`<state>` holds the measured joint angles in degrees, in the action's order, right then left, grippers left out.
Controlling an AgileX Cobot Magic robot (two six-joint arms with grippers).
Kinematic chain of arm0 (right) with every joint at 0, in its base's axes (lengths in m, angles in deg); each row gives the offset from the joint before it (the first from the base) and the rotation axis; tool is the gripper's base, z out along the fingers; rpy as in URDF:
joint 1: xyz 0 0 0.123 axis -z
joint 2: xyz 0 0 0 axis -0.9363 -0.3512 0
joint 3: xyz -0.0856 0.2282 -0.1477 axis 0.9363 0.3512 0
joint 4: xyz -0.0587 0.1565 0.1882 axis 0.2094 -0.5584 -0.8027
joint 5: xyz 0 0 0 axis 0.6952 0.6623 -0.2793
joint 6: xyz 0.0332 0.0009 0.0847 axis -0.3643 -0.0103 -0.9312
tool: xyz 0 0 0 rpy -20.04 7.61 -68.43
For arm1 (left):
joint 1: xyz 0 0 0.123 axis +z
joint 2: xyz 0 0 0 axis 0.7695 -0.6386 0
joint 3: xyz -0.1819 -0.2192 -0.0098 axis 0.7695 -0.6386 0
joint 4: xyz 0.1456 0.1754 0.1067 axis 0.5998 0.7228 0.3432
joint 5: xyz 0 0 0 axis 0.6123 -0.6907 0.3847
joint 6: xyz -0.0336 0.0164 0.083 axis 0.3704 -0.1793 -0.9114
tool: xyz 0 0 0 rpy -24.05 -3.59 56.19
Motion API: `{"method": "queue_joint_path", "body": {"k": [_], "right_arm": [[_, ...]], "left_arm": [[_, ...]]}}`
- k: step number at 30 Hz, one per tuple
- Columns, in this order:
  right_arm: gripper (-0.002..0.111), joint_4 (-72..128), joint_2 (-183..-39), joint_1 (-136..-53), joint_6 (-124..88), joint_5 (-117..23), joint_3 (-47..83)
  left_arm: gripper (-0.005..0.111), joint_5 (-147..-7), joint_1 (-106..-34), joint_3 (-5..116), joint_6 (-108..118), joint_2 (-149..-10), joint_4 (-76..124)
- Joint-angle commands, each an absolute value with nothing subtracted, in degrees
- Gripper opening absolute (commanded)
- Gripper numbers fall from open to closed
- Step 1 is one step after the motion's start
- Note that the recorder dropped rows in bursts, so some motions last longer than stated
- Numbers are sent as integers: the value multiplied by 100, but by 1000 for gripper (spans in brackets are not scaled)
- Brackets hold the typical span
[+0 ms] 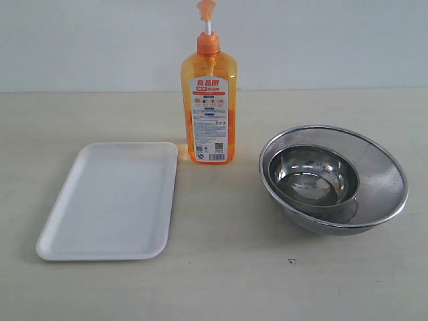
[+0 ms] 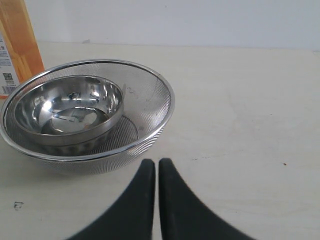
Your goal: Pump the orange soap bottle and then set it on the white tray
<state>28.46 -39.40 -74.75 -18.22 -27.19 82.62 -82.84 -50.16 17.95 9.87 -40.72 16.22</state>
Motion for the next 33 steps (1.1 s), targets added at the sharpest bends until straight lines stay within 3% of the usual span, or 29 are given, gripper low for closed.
{"method": "queue_joint_path", "body": {"k": [1,25,33], "right_arm": [[0,2850,-3901,-7460,-1831,-2744,8261],[0,2850,-3901,-7460,-1832,-2762,8261],[0,2850,-3901,-7460,-1832,-2762,8261]], "left_arm": [[5,-8133,-5036,1845,971,-4100,1625],[5,-7452,-5036,1845,1062,-4115,1607],[5,-7659,-5036,1974,869,-4783,1635]]}}
